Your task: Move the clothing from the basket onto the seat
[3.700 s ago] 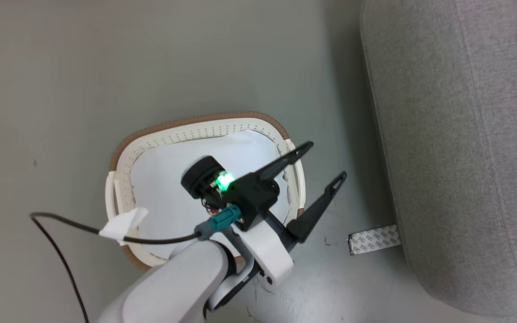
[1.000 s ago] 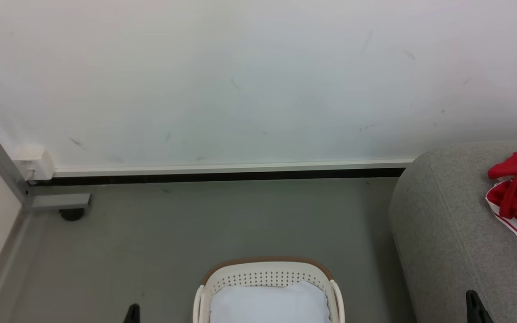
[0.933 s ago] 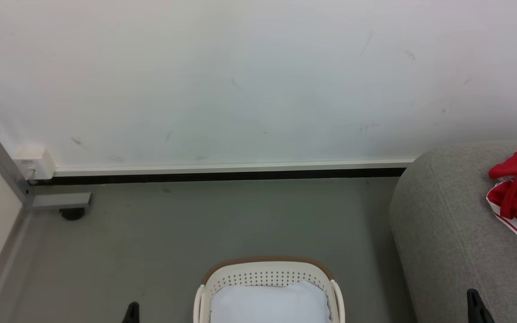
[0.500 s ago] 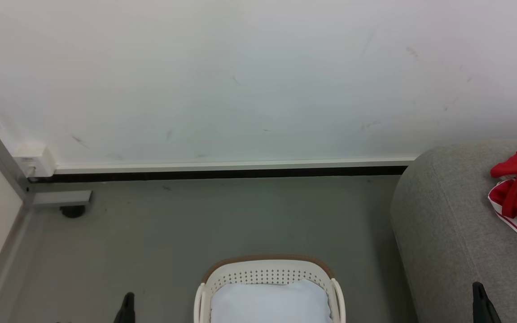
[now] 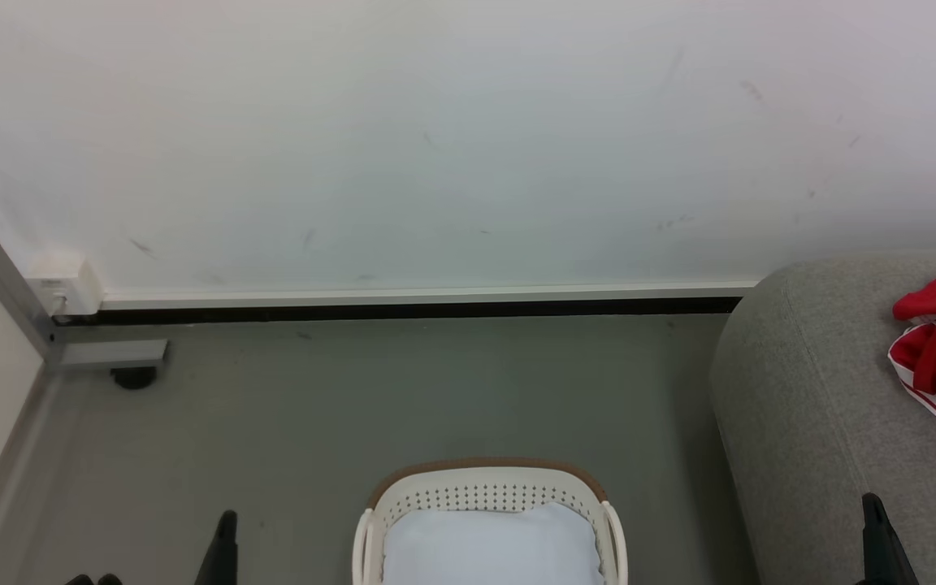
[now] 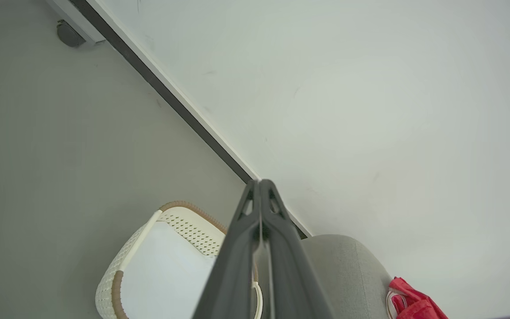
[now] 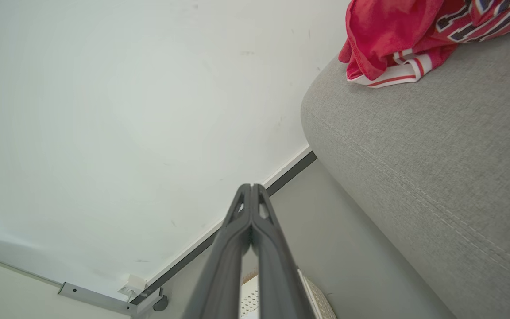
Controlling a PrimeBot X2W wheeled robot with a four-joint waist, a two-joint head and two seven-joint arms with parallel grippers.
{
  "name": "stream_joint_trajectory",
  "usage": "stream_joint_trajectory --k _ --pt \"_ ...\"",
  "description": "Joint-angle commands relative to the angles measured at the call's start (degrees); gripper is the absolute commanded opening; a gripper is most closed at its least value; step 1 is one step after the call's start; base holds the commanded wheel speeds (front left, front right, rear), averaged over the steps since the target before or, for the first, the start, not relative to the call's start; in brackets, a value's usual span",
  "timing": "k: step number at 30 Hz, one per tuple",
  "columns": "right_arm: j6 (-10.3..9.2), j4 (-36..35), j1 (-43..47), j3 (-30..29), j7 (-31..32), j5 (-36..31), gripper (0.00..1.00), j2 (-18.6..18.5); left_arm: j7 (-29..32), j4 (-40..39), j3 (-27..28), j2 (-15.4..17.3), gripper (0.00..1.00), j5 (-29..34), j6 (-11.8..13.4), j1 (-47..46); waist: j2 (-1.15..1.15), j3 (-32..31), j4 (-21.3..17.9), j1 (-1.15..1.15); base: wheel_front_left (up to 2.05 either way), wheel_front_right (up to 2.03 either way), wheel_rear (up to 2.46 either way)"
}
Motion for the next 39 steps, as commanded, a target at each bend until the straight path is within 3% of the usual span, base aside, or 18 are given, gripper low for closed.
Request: stream_joint_trajectory --k 1,39 --pt "-0.05 -0.8 -1.5 -0.3 0.4 1.6 0.00 -0.6 0.4 -0.7 0.5 0.1 0.00 -1.5 -0.4 -1.2 0.00 0.0 0.0 0.00 0.00 0.00 0.00" --pt "-0.09 -2.2 -4.3 -1.2 6.3 24.9 0.00 -0.9 6.3 -1.1 4.1 -0.5 0.00 -22.7 -2.5 -4.6 0.00 1.2 0.7 0.00 0.00 0.00 0.00"
